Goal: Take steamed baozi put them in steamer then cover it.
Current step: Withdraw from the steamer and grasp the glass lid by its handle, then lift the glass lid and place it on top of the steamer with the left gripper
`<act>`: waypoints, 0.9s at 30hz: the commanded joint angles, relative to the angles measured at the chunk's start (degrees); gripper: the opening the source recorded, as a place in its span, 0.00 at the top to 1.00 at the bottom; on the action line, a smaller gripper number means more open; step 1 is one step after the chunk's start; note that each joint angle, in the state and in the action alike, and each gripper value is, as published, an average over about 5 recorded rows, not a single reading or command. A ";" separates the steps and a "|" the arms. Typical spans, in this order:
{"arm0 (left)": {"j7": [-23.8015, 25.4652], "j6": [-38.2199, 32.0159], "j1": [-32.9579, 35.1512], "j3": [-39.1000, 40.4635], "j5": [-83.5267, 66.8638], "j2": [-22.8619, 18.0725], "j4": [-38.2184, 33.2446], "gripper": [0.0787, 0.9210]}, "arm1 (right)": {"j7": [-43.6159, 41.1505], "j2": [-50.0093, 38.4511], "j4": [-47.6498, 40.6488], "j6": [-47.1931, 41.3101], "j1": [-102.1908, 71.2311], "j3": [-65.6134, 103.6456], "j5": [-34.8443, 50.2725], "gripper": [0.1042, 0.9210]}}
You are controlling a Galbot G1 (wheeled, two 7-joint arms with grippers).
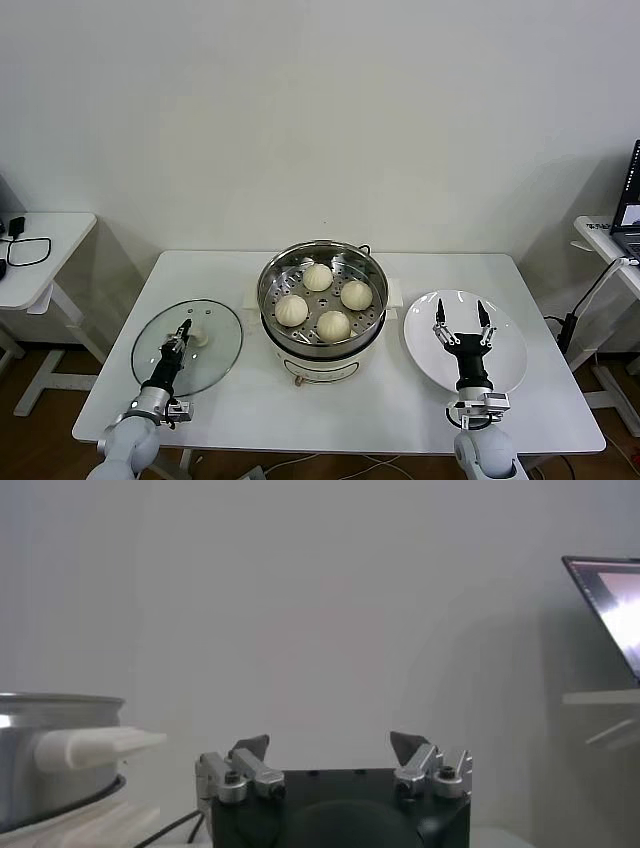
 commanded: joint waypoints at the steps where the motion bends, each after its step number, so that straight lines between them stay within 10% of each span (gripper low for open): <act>1: 0.63 0.22 0.89 0.20 -4.21 0.35 -2.76 0.86 | 0.05 0.01 -0.03 0.08 0.04 -0.02 -0.10 0.12; 17: 12.32 15.22 9.81 -5.36 -17.50 3.66 -42.07 0.86 | 0.81 0.65 -0.54 -0.19 0.88 -0.33 -1.26 0.12; 27: 19.53 27.96 6.60 10.05 -14.22 2.92 -57.82 0.86 | 1.78 0.59 0.20 -1.25 0.73 0.32 -2.16 0.12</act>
